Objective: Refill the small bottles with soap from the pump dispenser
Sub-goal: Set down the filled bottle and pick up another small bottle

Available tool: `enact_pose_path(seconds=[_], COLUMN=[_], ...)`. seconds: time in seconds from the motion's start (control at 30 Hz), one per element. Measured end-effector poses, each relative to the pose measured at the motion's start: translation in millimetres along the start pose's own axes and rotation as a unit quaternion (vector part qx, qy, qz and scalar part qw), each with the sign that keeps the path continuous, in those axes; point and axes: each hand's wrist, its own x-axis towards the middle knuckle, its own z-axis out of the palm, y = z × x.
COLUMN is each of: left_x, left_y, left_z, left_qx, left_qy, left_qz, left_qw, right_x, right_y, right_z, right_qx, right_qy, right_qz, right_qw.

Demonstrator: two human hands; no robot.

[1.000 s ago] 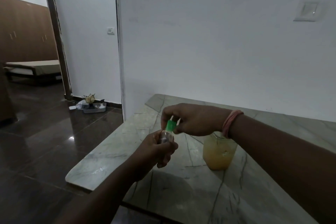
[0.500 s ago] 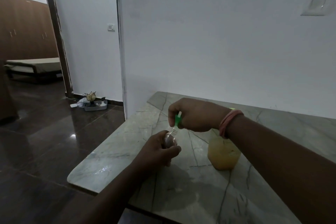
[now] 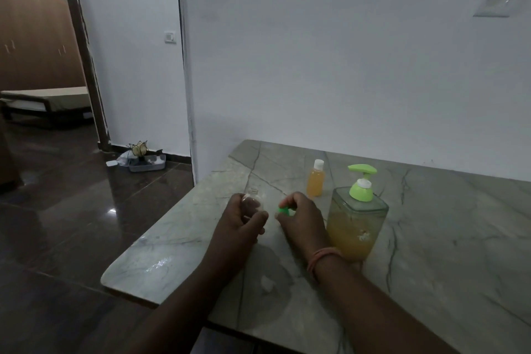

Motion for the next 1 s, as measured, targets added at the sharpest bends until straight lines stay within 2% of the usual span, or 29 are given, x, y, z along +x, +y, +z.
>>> enact_pose_path(seconds=[0.17,0.33,0.4,0.5,0.57,0.63,0.7,0.73,0.77,0.9,1.0], left_x=[0,-1,-1,-2,-4,-6,-8,-10,-11,-9,-6], left_y=[0,-2,-1,4,9,16,24,27,31,41,47], left_z=[1,2,2,3,5,11,20,24,30,47,54], left_qx=[-0.013,-0.008,-0.004,-0.004,-0.002,0.007,0.015,0.013,0.009,-0.03,-0.056], left_qy=[-0.01,-0.024,-0.029,-0.046,-0.06,-0.078,-0.1,-0.111,-0.12,-0.126,-0.124], left_qz=[-0.004,0.006,0.018,0.033,0.04,0.048,0.058,0.059,0.06,0.05,0.046], left_qw=[1.0,1.0,0.999,0.998,0.997,0.996,0.993,0.992,0.991,0.99,0.99], right_x=[-4,-19,-22,-16,-1,18,28,28,27,24,28], right_y=[0,-45,-68,-89,-86,-72,-57,-52,-47,-38,-40], right_z=[0,-43,-73,-119,-142,-158,-159,-155,-150,-140,-151], right_qx=[-0.025,-0.044,-0.041,-0.049,-0.092,-0.115,-0.051,-0.007,0.026,0.075,0.09], right_qy=[-0.007,0.113,0.149,0.204,0.223,0.175,0.089,0.055,0.037,0.015,-0.068], right_qz=[-0.011,-0.189,-0.222,-0.223,-0.159,-0.024,0.095,0.126,0.135,0.068,0.076], right_qw=[1.0,0.974,0.963,0.952,0.957,0.978,0.99,0.991,0.99,0.995,0.991])
